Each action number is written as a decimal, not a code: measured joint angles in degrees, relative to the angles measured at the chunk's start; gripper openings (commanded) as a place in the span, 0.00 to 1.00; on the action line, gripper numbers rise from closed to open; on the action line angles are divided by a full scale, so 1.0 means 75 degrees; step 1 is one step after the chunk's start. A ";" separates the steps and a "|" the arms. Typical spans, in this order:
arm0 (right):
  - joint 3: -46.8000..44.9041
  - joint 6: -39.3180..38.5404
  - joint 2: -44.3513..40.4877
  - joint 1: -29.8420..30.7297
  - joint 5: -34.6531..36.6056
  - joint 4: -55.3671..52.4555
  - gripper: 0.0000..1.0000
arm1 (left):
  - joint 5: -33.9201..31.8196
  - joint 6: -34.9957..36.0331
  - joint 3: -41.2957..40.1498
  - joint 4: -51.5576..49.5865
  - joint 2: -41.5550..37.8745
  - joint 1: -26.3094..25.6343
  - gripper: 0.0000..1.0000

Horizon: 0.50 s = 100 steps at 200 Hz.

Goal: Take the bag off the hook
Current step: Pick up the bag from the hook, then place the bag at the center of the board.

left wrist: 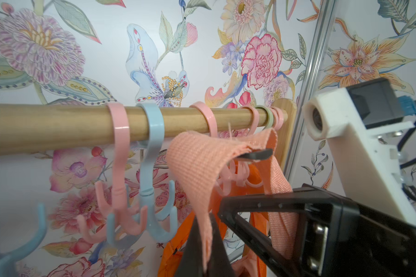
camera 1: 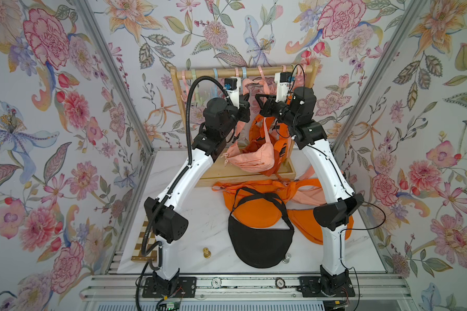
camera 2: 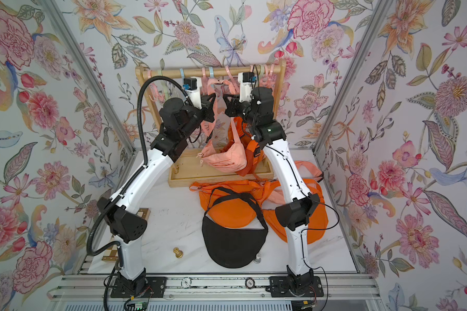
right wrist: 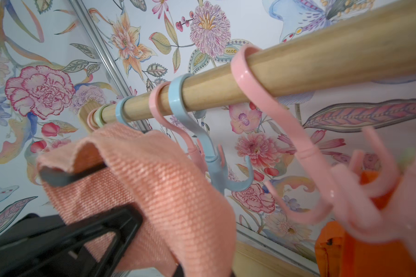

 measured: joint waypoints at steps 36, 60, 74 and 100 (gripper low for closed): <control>-0.1376 -0.0382 -0.1352 0.0624 0.0041 -0.0134 0.00 | -0.0589 0.0236 -0.1795 0.0099 -0.2066 0.0000 0.00; -0.2296 -0.0580 -0.2148 0.1212 0.0070 -0.0076 0.00 | -0.1046 0.0344 -0.3063 0.0289 -0.3477 0.0000 0.00; -0.2888 -0.0664 -0.2530 0.1547 0.0096 0.0003 0.00 | -0.1393 0.0458 -0.3739 0.0370 -0.4188 0.0000 0.00; -0.3998 -0.0659 -0.2935 0.1988 0.0102 0.0297 0.00 | -0.2011 0.0734 -0.4622 0.0388 -0.4887 0.0026 0.00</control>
